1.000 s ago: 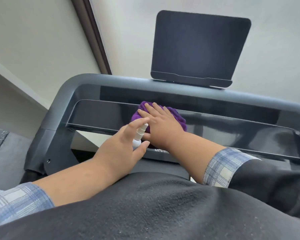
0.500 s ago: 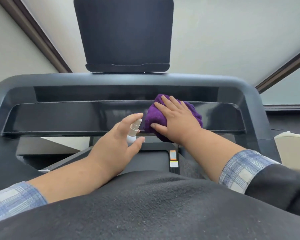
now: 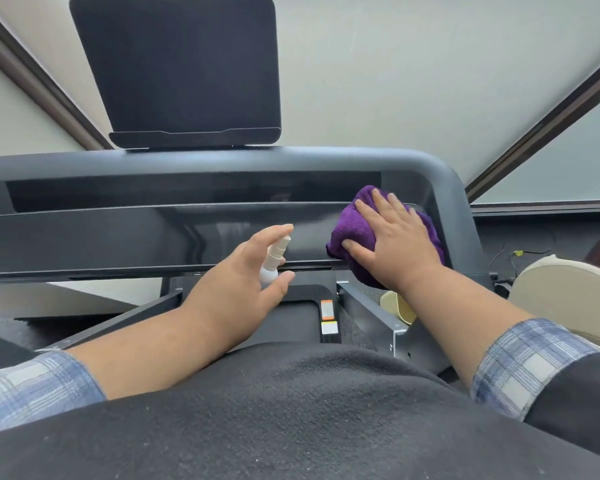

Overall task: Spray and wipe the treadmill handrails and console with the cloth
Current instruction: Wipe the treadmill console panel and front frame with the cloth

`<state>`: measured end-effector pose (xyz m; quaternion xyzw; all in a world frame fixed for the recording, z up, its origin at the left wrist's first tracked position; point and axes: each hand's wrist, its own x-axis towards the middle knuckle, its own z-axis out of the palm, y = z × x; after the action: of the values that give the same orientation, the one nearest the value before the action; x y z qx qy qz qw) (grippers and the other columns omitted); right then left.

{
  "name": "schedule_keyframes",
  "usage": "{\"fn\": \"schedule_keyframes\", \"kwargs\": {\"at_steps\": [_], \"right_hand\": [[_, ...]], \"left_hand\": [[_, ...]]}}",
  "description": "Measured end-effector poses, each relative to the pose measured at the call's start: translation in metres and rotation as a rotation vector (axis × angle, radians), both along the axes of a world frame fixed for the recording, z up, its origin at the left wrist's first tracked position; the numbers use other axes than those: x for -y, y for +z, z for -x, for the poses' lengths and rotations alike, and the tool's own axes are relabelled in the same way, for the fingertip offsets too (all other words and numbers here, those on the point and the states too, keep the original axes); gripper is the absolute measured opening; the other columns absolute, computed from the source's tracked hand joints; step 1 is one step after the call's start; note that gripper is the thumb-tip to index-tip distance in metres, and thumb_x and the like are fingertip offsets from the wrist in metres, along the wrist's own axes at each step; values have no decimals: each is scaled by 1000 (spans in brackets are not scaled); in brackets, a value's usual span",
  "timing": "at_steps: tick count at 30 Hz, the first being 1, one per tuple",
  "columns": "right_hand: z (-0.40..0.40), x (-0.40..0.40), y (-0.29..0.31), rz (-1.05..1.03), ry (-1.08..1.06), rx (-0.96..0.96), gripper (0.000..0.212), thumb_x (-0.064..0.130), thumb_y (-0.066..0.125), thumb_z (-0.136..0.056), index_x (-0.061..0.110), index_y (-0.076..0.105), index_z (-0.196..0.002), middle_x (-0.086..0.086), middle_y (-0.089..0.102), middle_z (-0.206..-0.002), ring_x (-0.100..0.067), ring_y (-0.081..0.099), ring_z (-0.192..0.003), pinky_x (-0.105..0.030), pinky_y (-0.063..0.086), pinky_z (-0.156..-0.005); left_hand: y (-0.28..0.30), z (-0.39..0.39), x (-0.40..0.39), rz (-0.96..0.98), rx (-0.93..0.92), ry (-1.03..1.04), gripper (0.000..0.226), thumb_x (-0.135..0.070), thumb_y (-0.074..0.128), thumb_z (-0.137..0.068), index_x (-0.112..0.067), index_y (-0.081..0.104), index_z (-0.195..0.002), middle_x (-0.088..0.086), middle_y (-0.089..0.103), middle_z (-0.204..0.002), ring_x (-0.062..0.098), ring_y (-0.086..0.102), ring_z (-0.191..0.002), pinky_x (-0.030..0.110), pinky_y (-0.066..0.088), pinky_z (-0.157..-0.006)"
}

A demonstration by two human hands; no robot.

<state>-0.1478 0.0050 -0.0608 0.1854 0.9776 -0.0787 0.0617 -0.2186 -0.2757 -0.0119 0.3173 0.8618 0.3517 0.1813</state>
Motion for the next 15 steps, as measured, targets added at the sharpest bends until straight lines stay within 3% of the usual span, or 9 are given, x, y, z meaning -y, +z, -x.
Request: {"fn": "schedule_keyframes", "kwargs": {"at_steps": [4,9,13,15], "right_hand": [[17,28,-3,-21,-33,-11,94,81,15,-83,27,15,-160,-4,5,-169,-27,3,-155,-50,7,-124],[62,101,-4,27,100,-2,96,81,11,-82,25,11,-160,-4,1,-169,-27,-1,-155,-50,4,-123],[103,162,-2,28,187,-1,94,79,13,-85,23,10,-160,-6,-1,-169,-29,-4,-155,-51,3,-123],[123,192,-2,32,234,0,93,78,16,-86,23,10,-161,-6,-1,-169,-29,-5,-154,-52,3,-124]], "left_hand": [[-2,3,15,10,15,56,65,-42,65,-91,-74,26,-132,-24,59,-109,-1,60,-91,29,48,-82],[-1,11,55,21,2,142,63,-45,61,-90,-73,24,-133,-32,54,-114,-13,55,-93,12,40,-79],[0,27,94,18,8,204,64,-42,62,-92,-67,24,-135,-24,55,-117,-5,56,-95,15,39,-83],[-2,36,120,20,-7,237,64,-40,63,-92,-68,24,-135,-29,53,-117,-7,54,-98,12,38,-84]]}}
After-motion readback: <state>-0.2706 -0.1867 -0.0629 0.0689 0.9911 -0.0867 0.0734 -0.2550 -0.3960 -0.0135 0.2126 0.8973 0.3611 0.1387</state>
